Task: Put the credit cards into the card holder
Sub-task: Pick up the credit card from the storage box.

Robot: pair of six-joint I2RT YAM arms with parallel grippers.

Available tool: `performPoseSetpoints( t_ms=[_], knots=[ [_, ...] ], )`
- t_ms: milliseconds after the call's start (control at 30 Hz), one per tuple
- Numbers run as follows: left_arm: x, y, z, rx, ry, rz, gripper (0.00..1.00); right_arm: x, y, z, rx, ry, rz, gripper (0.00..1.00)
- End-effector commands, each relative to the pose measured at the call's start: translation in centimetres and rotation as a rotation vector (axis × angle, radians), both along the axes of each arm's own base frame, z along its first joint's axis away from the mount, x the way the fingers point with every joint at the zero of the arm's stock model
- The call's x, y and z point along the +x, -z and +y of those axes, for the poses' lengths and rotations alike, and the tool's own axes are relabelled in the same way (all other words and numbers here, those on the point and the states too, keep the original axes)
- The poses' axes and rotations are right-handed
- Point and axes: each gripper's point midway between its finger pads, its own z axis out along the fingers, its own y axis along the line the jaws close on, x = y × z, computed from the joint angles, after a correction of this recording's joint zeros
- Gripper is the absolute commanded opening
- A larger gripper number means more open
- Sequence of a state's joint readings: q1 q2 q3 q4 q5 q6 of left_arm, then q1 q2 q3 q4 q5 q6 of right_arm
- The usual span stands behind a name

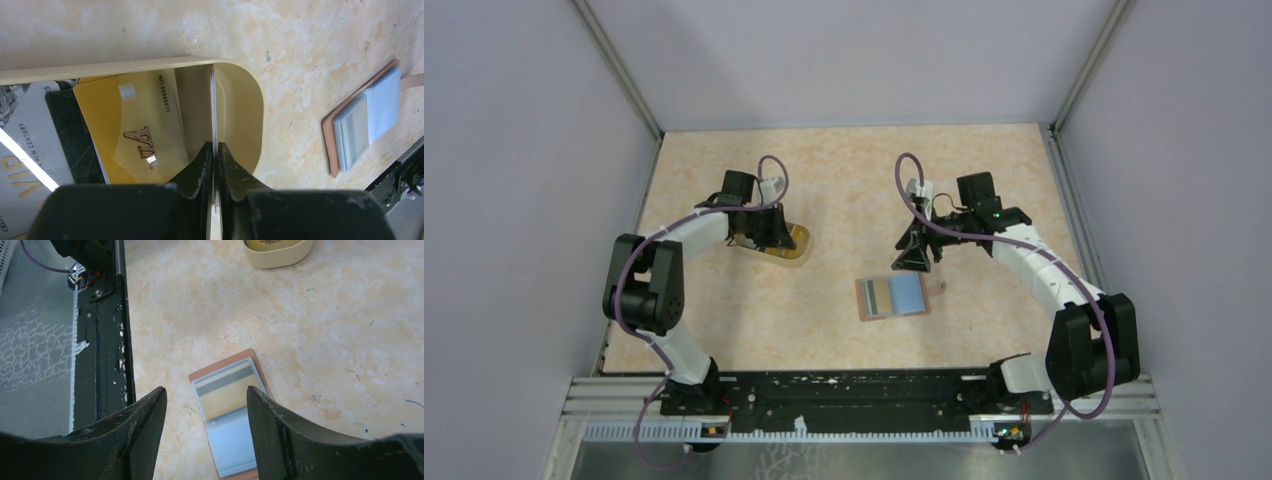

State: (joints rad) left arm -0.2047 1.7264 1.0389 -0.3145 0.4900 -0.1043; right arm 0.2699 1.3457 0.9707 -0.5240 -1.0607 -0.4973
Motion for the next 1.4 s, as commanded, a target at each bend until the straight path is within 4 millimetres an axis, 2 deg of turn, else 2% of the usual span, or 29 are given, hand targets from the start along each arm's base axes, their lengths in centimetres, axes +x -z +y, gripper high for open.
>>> performPoseSetpoints(
  t_ms=[0,267,1133,1367],
  knots=[
    [0.1,-0.9,0.0,-0.012,0.002,-0.023,0.12,0.4,-2.3,0.1,0.043,-0.015,-0.083,0.60],
    [0.1,-1.8,-0.1,-0.024,0.000,-0.041,0.13,0.4,-2.4,0.1,0.045,-0.016,-0.085,0.59],
    [0.2,-2.5,0.3,-0.006,-0.018,-0.056,0.15,0.3,-2.6,0.1,0.052,-0.019,-0.090,0.59],
    [0.2,-2.5,0.5,0.003,-0.023,-0.055,0.12,0.3,-2.6,0.1,0.053,-0.019,-0.090,0.59]
  ],
)
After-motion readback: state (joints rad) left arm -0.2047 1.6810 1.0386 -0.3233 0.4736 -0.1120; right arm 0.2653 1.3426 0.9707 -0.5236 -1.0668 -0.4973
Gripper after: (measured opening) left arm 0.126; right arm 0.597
